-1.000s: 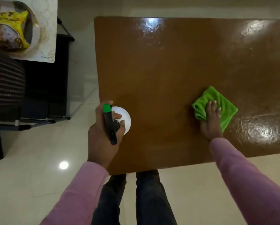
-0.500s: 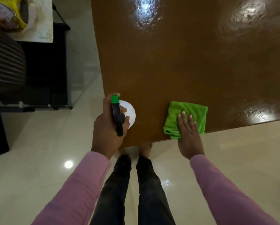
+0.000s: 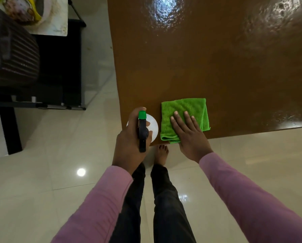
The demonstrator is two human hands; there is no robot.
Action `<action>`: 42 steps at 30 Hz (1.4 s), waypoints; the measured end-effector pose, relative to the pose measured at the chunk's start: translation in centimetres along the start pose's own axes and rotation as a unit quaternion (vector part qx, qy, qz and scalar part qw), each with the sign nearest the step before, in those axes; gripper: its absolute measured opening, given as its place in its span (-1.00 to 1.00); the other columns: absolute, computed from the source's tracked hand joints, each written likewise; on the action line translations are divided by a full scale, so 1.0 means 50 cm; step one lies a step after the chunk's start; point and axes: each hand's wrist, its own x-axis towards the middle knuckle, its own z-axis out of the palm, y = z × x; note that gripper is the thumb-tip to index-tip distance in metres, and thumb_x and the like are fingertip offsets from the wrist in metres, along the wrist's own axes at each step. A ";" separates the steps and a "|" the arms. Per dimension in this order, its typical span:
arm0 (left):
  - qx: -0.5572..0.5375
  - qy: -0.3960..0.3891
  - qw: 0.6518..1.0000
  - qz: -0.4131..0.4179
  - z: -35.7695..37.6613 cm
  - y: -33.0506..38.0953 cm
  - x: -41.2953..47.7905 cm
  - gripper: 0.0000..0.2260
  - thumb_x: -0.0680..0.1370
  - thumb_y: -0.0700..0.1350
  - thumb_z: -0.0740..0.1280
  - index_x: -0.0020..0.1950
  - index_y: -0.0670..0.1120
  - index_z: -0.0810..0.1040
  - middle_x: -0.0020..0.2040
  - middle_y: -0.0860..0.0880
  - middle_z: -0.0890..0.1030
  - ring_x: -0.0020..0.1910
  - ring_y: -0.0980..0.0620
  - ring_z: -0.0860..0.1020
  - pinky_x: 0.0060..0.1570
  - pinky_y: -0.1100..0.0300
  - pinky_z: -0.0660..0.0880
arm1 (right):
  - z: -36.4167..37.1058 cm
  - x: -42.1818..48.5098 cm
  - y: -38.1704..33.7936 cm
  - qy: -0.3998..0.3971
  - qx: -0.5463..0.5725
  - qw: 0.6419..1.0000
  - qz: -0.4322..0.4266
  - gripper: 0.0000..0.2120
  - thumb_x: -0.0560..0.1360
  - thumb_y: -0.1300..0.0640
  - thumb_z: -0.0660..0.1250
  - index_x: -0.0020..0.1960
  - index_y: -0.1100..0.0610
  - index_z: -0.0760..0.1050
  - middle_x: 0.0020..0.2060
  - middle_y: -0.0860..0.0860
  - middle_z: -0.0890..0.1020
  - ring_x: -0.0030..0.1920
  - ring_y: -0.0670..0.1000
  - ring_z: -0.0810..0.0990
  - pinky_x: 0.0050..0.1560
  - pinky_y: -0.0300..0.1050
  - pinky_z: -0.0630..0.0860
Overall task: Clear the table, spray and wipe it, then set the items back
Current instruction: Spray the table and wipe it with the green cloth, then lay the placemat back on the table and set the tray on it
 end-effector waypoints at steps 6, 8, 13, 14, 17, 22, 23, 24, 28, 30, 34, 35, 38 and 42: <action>0.006 0.010 1.000 -0.022 0.003 0.002 -0.006 -0.32 0.49 -0.18 0.44 0.48 0.13 0.16 0.21 -0.01 0.59 0.10 -0.01 0.60 0.12 0.37 0.46 | -0.005 -0.003 -0.009 -0.027 -0.010 1.000 0.011 -0.25 0.50 -0.18 0.09 0.57 0.10 -0.05 0.56 0.06 0.00 0.53 0.24 -0.05 0.49 0.25 0.01; 0.016 -0.002 0.999 -0.035 -0.001 0.002 -0.008 -0.22 0.48 -0.21 0.46 0.52 0.15 0.07 0.33 -0.04 0.51 0.21 -0.07 0.55 0.21 0.29 0.43 | -0.020 -0.001 -0.029 -0.050 0.012 0.998 0.042 -0.17 0.48 -0.25 0.11 0.57 0.09 -0.16 0.56 0.04 -0.12 0.53 0.22 -0.16 0.49 0.26 -0.07; 0.077 -0.001 0.989 -0.123 -0.026 0.002 -0.039 -0.13 0.46 -0.33 0.43 0.57 0.10 0.01 0.54 -0.05 0.22 0.47 -0.14 0.29 0.39 -0.07 0.31 | -0.105 -0.028 -0.097 -0.042 0.094 0.984 0.145 -0.15 0.53 -0.15 0.20 0.56 0.11 -0.24 0.55 0.07 -0.22 0.51 0.19 -0.33 0.44 0.16 -0.34; 0.101 0.005 0.985 -0.137 -0.034 -0.001 -0.053 -0.16 0.47 -0.32 0.42 0.58 0.05 0.01 0.54 -0.07 0.20 0.48 -0.14 0.27 0.41 -0.07 0.29 | -0.127 -0.043 -0.108 -0.023 0.105 0.980 0.167 -0.17 0.54 -0.12 0.21 0.56 0.13 -0.22 0.55 0.09 -0.20 0.51 0.19 -0.32 0.44 0.15 -0.34; 0.177 0.008 0.972 -0.154 -0.054 -0.003 -0.105 -0.23 0.51 -0.23 0.40 0.58 -0.04 0.01 0.56 -0.11 0.17 0.52 -0.13 0.20 0.47 -0.04 0.23 | -0.175 -0.097 -0.133 0.013 0.121 0.968 0.221 -0.23 0.56 -0.01 0.18 0.56 0.18 -0.20 0.55 0.12 -0.15 0.52 0.20 -0.28 0.49 0.17 -0.26; 0.297 0.011 0.946 -0.126 -0.071 0.070 -0.185 -0.32 0.57 -0.06 0.31 0.57 -0.05 0.00 0.58 -0.13 0.10 0.55 -0.14 0.10 0.50 -0.05 0.14 | -0.264 -0.191 -0.143 0.036 0.126 0.958 0.253 -0.29 0.56 0.05 0.11 0.56 0.20 -0.20 0.55 0.14 -0.14 0.53 0.20 -0.25 0.51 0.14 -0.23; 0.313 0.010 0.943 -0.117 -0.074 0.093 -0.199 -0.33 0.57 -0.04 0.30 0.57 -0.04 -0.01 0.58 -0.13 0.09 0.55 -0.15 0.08 0.51 -0.06 0.12 | -0.288 -0.208 -0.145 0.041 0.121 0.960 0.251 -0.28 0.56 0.05 0.12 0.55 0.20 -0.20 0.55 0.14 -0.14 0.53 0.20 -0.24 0.50 0.13 -0.23; 0.323 0.007 0.940 -0.107 -0.076 0.117 -0.211 -0.33 0.57 -0.02 0.28 0.57 -0.04 -0.01 0.58 -0.13 0.07 0.55 -0.16 0.07 0.51 -0.07 0.09 | -0.310 -0.222 -0.144 0.047 0.118 0.961 0.245 -0.27 0.55 0.05 0.14 0.55 0.20 -0.19 0.55 0.14 -0.13 0.53 0.19 -0.24 0.50 0.13 -0.23; 0.328 0.026 0.943 -0.053 -0.084 0.196 -0.241 -0.35 0.57 0.04 0.25 0.56 -0.03 0.01 0.58 -0.14 0.05 0.55 -0.18 0.04 0.50 -0.10 0.03 | -0.379 -0.249 -0.138 0.092 0.114 0.966 0.215 -0.28 0.55 0.07 0.17 0.56 0.20 -0.14 0.55 0.13 -0.10 0.53 0.18 -0.21 0.51 0.13 -0.20; 0.338 0.035 0.940 -0.036 -0.089 0.215 -0.253 -0.37 0.58 0.08 0.21 0.56 -0.02 0.01 0.59 -0.13 0.03 0.56 -0.19 0.02 0.51 -0.13 0.02 | -0.402 -0.254 -0.139 0.100 0.106 0.969 0.198 -0.28 0.56 0.06 0.18 0.56 0.19 -0.14 0.56 0.13 -0.10 0.54 0.17 -0.21 0.51 0.13 -0.19; 0.369 0.045 0.928 -0.022 -0.111 0.228 -0.266 -0.40 0.62 0.15 0.09 0.58 0.00 -0.06 0.60 -0.11 -0.06 0.57 -0.17 -0.07 0.52 -0.12 -0.07 | -0.432 -0.247 -0.157 0.121 0.080 0.976 0.161 -0.29 0.56 0.05 0.16 0.56 0.19 -0.16 0.55 0.12 -0.12 0.53 0.17 -0.23 0.51 0.13 -0.20; 0.379 0.049 0.924 -0.024 -0.119 0.227 -0.269 -0.40 0.63 0.16 0.05 0.58 0.00 -0.09 0.60 -0.11 -0.08 0.57 -0.16 -0.10 0.53 -0.12 -0.09 | -0.437 -0.244 -0.165 0.126 0.075 0.978 0.149 -0.29 0.57 0.05 0.15 0.56 0.19 -0.16 0.55 0.12 -0.13 0.53 0.17 -0.23 0.51 0.13 -0.20; 0.389 0.065 0.918 -0.035 -0.154 0.227 -0.276 -0.40 0.64 0.18 0.00 0.59 0.00 -0.15 0.60 -0.11 -0.13 0.57 -0.16 -0.15 0.53 -0.12 -0.11 | -0.457 -0.231 -0.195 0.131 0.077 0.982 0.112 -0.29 0.57 0.02 0.14 0.56 0.18 -0.16 0.55 0.12 -0.14 0.53 0.17 -0.24 0.51 0.11 -0.23; 0.394 0.094 0.913 -0.051 -0.210 0.219 -0.280 -0.40 0.64 0.19 -0.05 0.58 0.00 -0.19 0.60 -0.11 -0.16 0.57 -0.16 -0.17 0.53 -0.13 -0.11 | -0.483 -0.210 -0.239 0.135 0.056 0.986 0.079 -0.29 0.57 0.01 0.13 0.56 0.17 -0.18 0.55 0.12 -0.16 0.53 0.16 -0.26 0.50 0.10 -0.25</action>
